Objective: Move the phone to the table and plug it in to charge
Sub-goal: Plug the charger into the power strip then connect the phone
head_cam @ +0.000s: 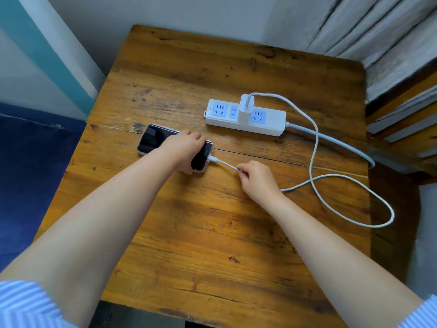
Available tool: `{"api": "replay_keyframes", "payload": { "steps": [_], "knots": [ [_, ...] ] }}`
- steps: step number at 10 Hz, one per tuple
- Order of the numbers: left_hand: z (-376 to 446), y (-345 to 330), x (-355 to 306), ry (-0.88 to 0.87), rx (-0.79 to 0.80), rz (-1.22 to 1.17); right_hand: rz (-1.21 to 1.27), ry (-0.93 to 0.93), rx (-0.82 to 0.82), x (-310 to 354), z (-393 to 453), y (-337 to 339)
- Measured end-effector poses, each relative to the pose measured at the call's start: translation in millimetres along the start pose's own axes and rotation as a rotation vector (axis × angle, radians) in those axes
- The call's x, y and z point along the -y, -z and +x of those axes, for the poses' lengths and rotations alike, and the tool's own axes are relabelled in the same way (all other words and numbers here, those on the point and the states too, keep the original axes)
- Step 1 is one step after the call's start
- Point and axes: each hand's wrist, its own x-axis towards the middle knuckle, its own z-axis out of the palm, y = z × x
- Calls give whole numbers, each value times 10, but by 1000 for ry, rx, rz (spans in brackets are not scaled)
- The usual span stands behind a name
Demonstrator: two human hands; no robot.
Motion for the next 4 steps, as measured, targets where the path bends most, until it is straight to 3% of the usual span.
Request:
{"api": "replay_keyframes", "payload": {
  "steps": [2, 3, 4],
  "knots": [
    [24, -9, -8, 11, 18, -32, 2, -27, -53, 11, 17, -57],
    [-102, -81, -49, 25, -83, -102, 31, -21, -50, -21, 6, -71],
    [-384, -358, -303, 89, -311, -291, 120, -20, -120, 11, -80, 66]
  ]
}}
